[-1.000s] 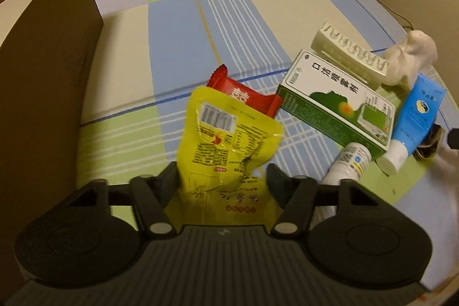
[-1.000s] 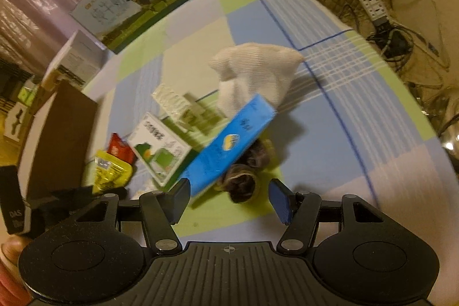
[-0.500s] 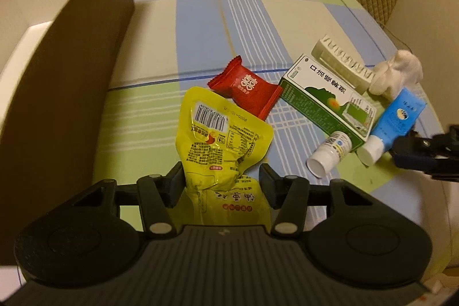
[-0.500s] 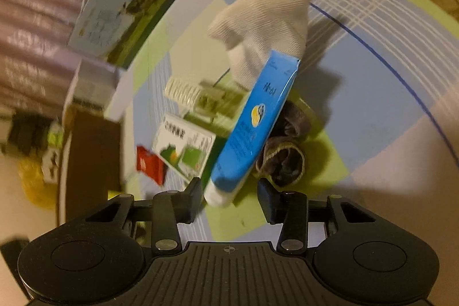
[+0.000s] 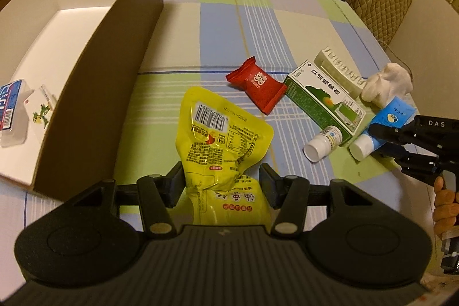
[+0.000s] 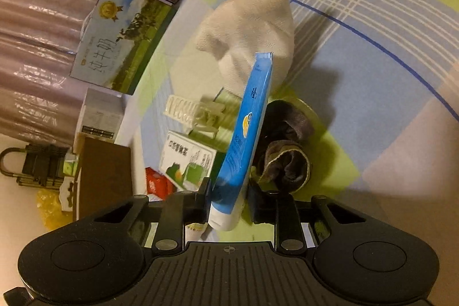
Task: Organize objects
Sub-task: 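Grasp the yellow snack packet with the left tool while the right tool grasps the blue toothpaste tube, then carry the packet and tube into the storage box and open both tools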
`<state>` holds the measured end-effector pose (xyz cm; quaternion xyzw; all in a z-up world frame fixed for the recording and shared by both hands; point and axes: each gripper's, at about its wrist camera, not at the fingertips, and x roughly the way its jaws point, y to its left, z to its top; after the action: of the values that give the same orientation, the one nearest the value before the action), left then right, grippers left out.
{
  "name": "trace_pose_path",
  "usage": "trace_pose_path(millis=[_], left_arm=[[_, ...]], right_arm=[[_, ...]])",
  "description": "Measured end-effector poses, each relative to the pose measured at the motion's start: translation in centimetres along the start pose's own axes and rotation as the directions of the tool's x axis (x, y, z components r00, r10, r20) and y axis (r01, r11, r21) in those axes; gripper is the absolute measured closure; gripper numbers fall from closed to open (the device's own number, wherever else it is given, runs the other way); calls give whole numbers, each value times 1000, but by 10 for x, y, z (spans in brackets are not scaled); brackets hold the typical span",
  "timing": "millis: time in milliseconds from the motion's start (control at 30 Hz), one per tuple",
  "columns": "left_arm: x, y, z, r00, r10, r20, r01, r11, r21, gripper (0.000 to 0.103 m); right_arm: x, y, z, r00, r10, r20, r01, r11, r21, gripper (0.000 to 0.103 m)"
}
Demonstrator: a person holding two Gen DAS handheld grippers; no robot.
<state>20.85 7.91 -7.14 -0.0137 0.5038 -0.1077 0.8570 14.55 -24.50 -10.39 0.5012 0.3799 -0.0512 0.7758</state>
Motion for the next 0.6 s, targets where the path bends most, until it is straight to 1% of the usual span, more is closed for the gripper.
trace_pose_path(millis=[133,300,467,500,600], left_arm=[[-9,-1,-4,1000,-10,13,10,1000,-8,52],[-23,-5,-6,999,-26,39,26,1000,-5,52],[-43,-8,-4,996,-41,80,41,999,-6,52],[-48,-7,-3,995,-54,85,52,998,16,52],[-63,-4,0,991,-55,118,54,999,6,52]], right_arm=[[-12,10,-1,999,26,-24,-27,999,-20,82],[-28,36,-8,998,34,-56,-40,993,-112,82],[-35,66,-19,993,17,-114,-41,978,-206,81],[-35,71,-22,992,17,-126,-45,974,-223,81],[-34,89,-32,986,36,-165,-80,961,-265,81]])
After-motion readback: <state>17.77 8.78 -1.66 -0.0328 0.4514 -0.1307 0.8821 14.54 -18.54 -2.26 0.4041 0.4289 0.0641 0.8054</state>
